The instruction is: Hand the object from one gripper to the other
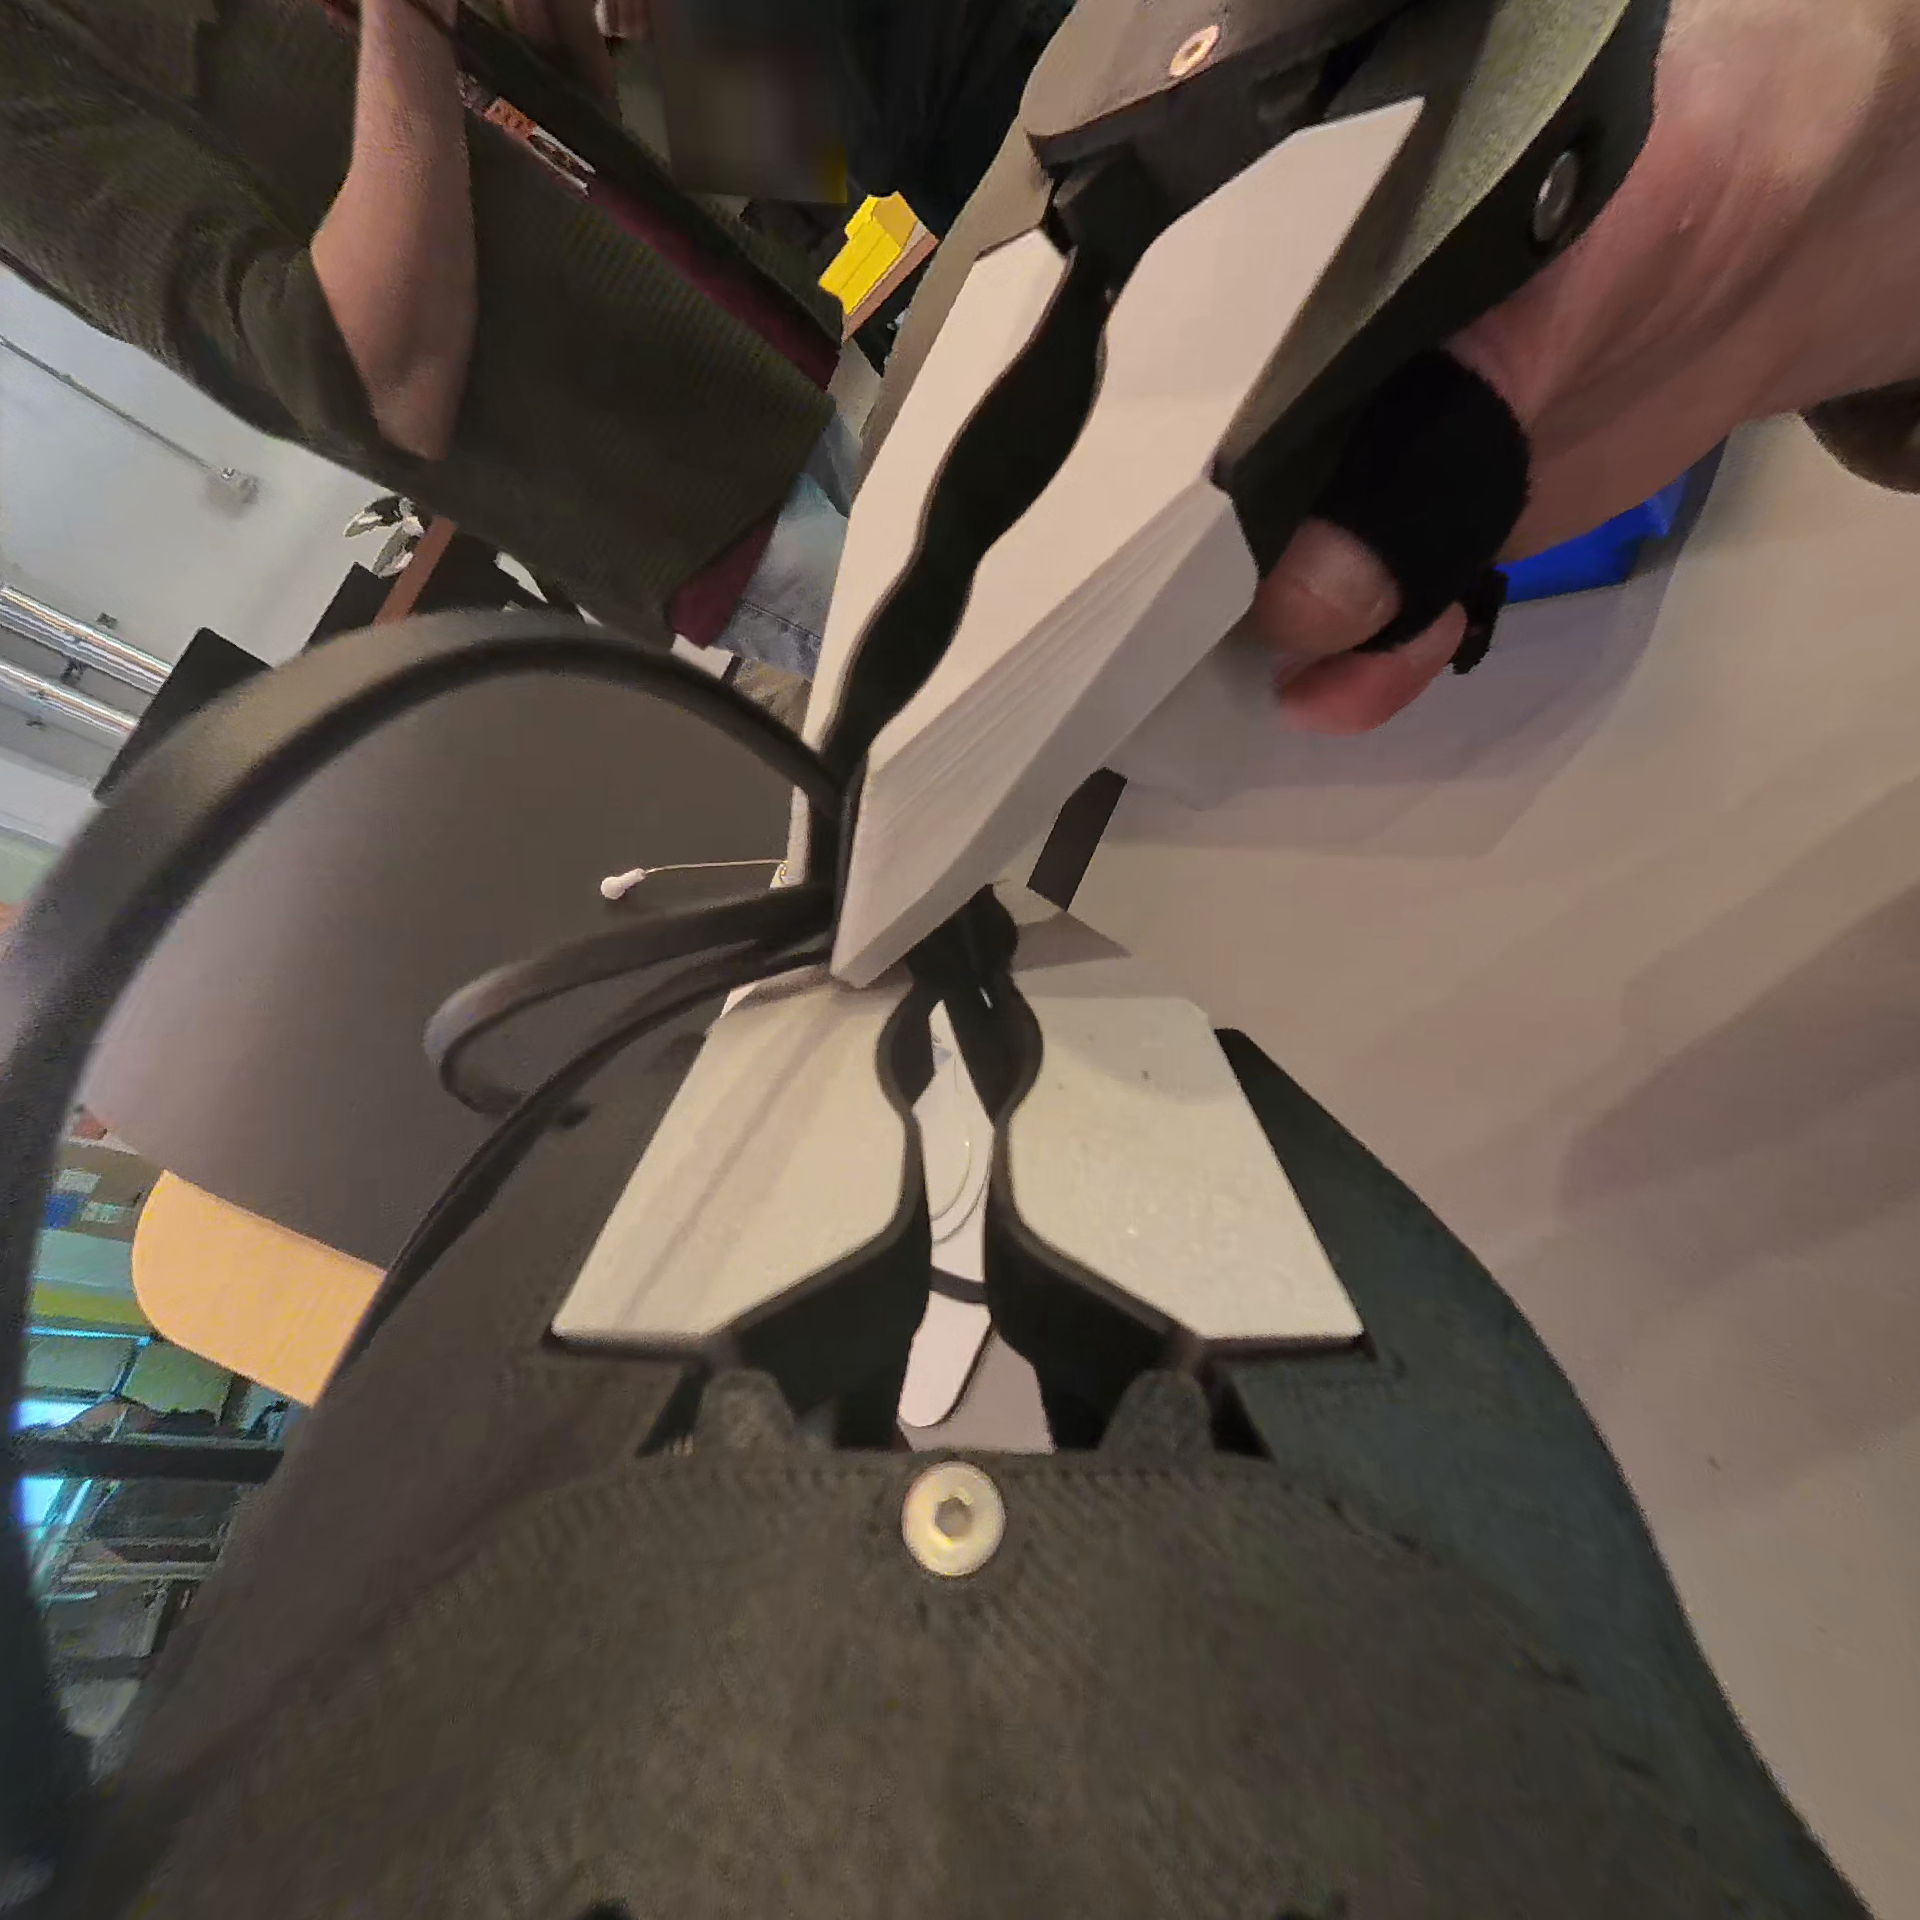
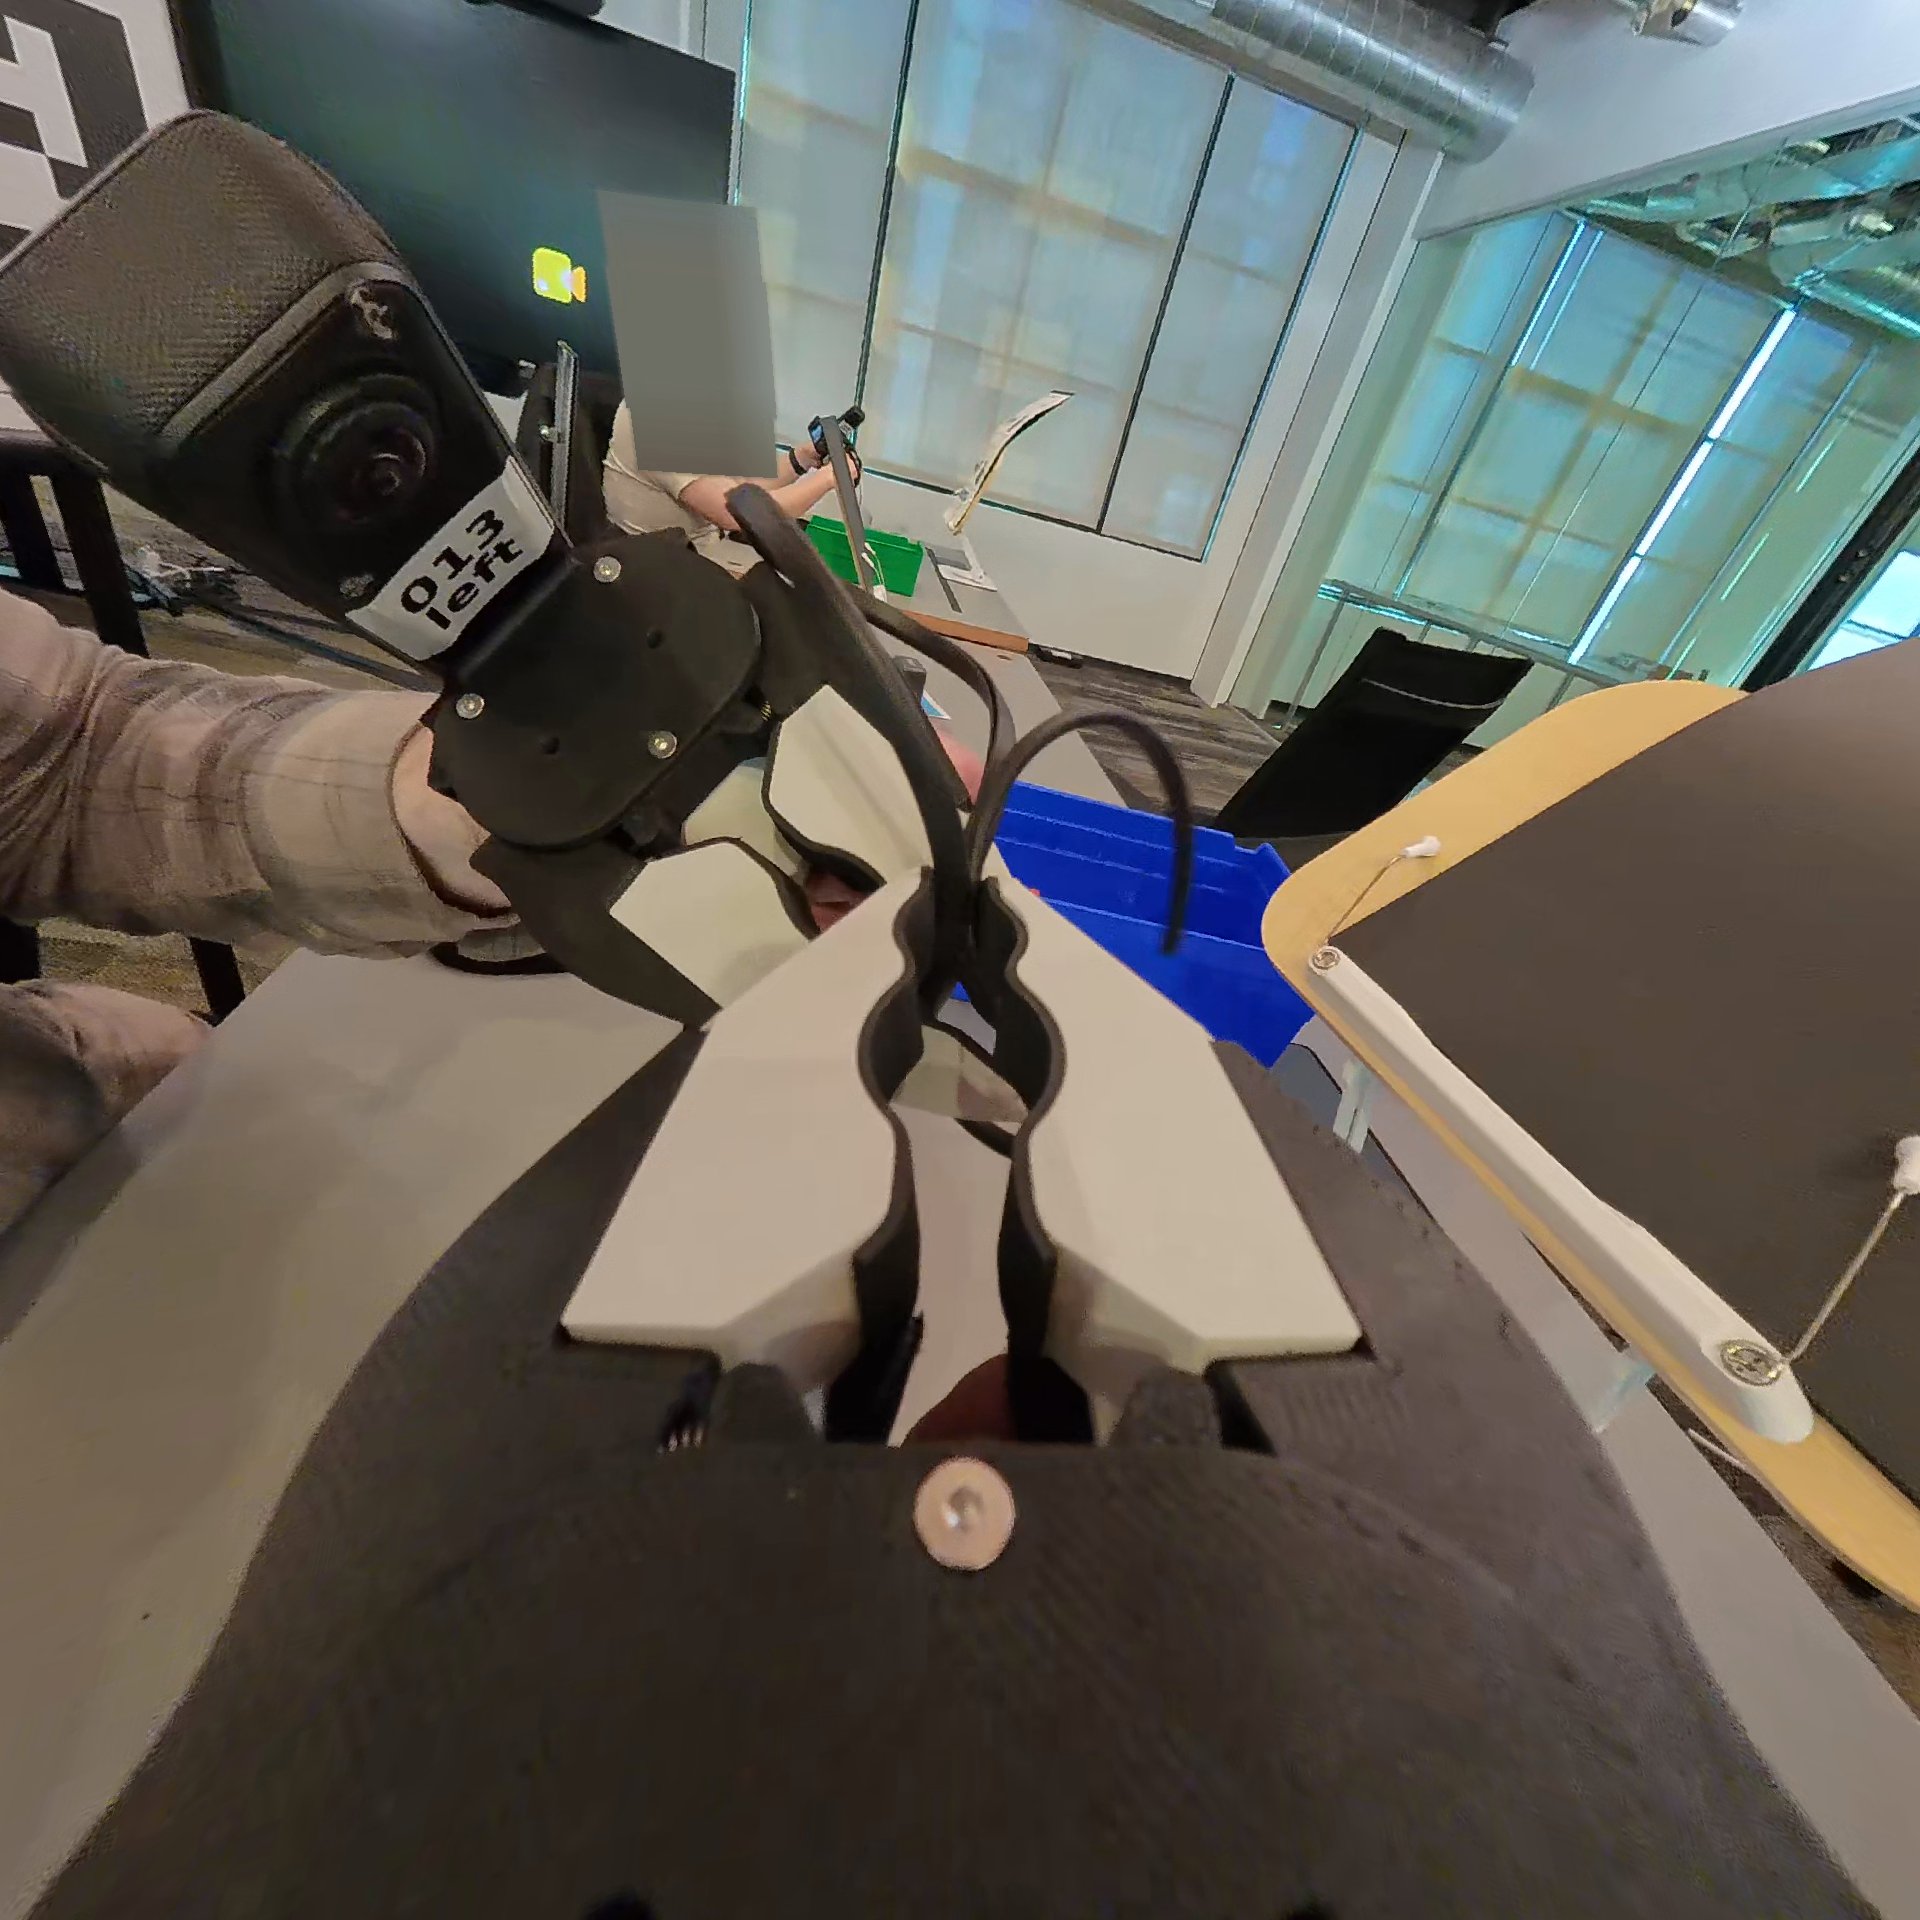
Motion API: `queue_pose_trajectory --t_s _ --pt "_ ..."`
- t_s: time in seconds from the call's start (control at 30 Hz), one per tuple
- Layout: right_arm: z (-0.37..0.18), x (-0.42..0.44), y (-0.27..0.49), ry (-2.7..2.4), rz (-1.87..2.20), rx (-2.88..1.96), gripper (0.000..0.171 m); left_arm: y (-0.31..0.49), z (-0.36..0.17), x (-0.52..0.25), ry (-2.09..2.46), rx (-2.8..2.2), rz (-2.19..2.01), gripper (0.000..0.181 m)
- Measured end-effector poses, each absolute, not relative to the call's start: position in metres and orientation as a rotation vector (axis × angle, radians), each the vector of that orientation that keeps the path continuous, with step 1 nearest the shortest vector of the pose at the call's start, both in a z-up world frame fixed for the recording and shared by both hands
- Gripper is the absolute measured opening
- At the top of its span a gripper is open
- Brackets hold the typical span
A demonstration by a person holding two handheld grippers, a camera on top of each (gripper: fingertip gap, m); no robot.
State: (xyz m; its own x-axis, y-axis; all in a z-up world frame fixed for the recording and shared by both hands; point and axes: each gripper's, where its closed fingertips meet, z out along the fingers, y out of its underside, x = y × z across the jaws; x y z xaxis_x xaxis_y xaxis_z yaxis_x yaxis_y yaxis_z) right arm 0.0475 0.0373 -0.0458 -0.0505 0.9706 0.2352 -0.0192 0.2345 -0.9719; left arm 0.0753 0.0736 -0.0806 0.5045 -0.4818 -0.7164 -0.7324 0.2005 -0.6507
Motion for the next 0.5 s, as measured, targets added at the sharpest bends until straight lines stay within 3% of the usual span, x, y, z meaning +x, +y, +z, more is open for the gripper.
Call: queue_pose_trajectory --t_s 0.5 --pt "-0.024 0.057 0.041 -1.241 1.085 -0.931 0.001 0.072 -0.062 0.08 1.024 -1.402 0.167 0.028"
